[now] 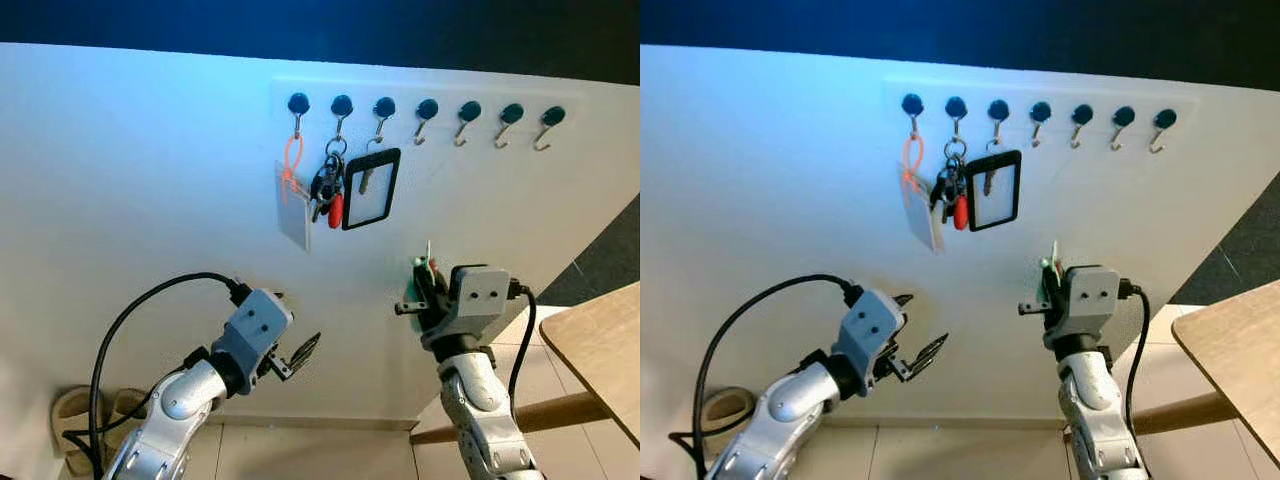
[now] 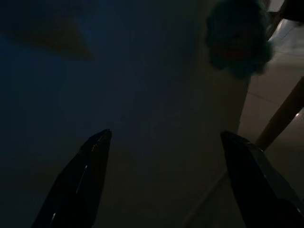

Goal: Hang keys on a hook

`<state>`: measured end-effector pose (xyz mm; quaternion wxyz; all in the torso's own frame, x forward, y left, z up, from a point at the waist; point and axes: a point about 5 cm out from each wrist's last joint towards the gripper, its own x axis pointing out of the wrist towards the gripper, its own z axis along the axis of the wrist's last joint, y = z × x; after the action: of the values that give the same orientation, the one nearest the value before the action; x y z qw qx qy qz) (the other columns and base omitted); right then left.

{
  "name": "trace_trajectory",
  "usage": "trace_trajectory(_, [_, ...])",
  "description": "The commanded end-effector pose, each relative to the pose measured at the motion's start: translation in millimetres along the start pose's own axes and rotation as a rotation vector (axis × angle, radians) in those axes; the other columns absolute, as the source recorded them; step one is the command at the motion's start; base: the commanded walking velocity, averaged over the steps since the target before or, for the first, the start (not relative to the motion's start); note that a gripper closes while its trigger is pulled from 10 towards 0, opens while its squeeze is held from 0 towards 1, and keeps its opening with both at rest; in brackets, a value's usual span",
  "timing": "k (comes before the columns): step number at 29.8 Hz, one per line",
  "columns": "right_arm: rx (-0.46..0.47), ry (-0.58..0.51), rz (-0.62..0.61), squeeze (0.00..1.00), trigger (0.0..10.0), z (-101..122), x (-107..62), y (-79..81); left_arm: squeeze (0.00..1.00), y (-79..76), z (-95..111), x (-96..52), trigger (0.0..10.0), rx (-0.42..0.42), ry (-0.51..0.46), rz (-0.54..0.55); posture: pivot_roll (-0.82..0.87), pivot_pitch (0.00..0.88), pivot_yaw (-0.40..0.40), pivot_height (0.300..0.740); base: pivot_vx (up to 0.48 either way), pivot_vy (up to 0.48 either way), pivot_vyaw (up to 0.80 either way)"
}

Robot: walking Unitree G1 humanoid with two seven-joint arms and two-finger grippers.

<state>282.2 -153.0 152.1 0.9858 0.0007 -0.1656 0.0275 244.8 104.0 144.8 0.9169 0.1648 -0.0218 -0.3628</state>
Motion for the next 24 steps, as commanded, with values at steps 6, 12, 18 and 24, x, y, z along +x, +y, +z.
trace_trajectory(6, [-0.067,-0.163,-0.034,0.0,0.0,28.6,5.3,-2.6,0.0,-6.2,32.6,6.1,10.0,-0.046,-0.179,-0.038,0.07,0.109,-0.068,0.74,0.0,0.0,0.0])
trace_trajectory(12, [-0.084,-0.203,-0.056,0.0,0.0,38.4,7.0,-4.8,0.0,-3.5,50.3,7.3,10.0,-0.08,-0.279,-0.025,0.07,0.108,-0.068,0.74,0.0,0.0,0.0])
trace_trajectory(18, [-0.076,-0.221,-0.108,0.0,0.0,49.0,11.8,-11.3,0.0,0.2,79.3,7.6,10.0,-0.052,-0.381,-0.046,0.07,0.111,-0.067,0.74,0.0,0.0,0.0])
trace_trajectory(24, [-0.082,-0.246,-0.135,0.0,0.0,58.4,18.4,-13.0,0.0,1.4,100.0,9.3,10.0,-0.015,-0.442,-0.078,0.07,0.111,-0.067,0.74,0.0,0.0,0.0])
